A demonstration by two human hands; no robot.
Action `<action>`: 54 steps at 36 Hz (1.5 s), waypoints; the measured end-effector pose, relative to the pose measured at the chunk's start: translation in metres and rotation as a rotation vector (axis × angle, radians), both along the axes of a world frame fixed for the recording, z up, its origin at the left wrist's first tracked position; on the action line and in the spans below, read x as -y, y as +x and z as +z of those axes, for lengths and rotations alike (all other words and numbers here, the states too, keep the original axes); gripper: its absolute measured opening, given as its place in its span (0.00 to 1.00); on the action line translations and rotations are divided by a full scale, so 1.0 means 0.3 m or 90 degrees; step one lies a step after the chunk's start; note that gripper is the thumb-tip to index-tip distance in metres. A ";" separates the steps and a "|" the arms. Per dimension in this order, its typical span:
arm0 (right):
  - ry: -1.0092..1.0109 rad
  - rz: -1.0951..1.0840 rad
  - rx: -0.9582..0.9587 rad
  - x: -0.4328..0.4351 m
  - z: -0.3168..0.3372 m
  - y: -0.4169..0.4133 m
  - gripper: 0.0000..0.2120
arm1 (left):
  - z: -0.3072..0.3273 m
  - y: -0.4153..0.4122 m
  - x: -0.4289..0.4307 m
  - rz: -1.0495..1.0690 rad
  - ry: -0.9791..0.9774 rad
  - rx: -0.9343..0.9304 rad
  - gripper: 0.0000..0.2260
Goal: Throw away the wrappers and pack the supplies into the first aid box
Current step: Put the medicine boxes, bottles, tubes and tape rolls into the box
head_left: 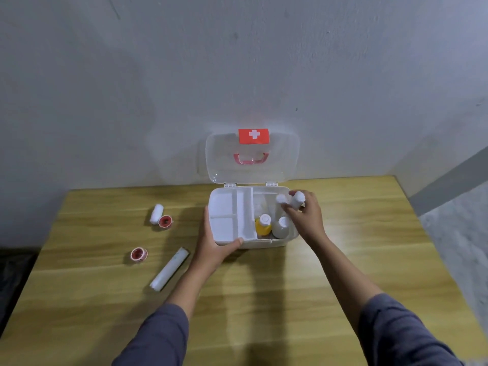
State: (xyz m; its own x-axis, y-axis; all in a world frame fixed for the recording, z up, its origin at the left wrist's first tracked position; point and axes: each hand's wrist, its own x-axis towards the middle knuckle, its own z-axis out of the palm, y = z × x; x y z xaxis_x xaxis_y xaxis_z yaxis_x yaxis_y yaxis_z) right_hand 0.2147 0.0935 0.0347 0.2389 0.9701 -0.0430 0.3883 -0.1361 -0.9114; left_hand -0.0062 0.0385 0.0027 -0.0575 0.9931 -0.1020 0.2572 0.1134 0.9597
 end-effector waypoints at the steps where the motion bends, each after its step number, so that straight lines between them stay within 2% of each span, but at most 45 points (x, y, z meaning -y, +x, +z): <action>1: 0.001 0.004 0.002 0.003 0.002 -0.002 0.13 | -0.001 0.000 0.001 0.003 0.002 -0.001 0.43; 6: -0.004 0.032 0.040 0.016 0.009 -0.003 0.13 | -0.016 -0.007 0.000 0.001 -0.001 -0.002 0.45; 11: -0.009 0.005 0.043 0.046 -0.003 -0.001 0.18 | -0.001 -0.008 0.005 -0.010 -0.023 0.005 0.43; 14: -0.025 -0.011 0.043 0.067 -0.009 -0.006 0.18 | 0.003 -0.007 0.006 -0.007 -0.054 0.004 0.49; 18: -0.038 -0.036 0.005 0.074 -0.016 -0.013 0.18 | -0.009 -0.024 0.007 -0.028 -0.090 -0.022 0.55; 23: -0.043 -0.069 -0.016 0.077 -0.023 -0.026 0.18 | 0.006 -0.068 0.052 -0.029 -0.072 -0.112 0.52; 27: -0.046 -0.078 -0.026 0.079 -0.030 -0.031 0.18 | -0.052 -0.192 0.114 0.111 0.004 -0.230 0.40; 31: -0.039 -0.090 -0.038 0.079 -0.027 -0.038 0.18 | -0.121 -0.346 0.153 0.375 -0.069 -0.280 0.33; 33: -0.037 -0.093 -0.039 0.078 -0.030 -0.040 0.18 | -0.133 -0.395 0.149 0.409 -0.117 -0.285 0.32; 37: -0.032 -0.099 -0.029 0.078 -0.047 -0.042 0.18 | -0.172 -0.419 0.108 0.337 -0.167 -0.284 0.33; 43: -0.026 -0.099 -0.027 0.079 -0.058 -0.044 0.17 | -0.201 -0.376 0.060 0.227 -0.113 -0.301 0.33; 49: -0.023 -0.108 -0.041 0.079 -0.064 -0.049 0.16 | -0.223 -0.386 -0.034 0.049 -0.021 -0.422 0.32; 54: -0.014 -0.131 -0.057 0.076 -0.075 -0.055 0.16 | -0.228 -0.396 -0.123 -0.002 0.032 -0.472 0.30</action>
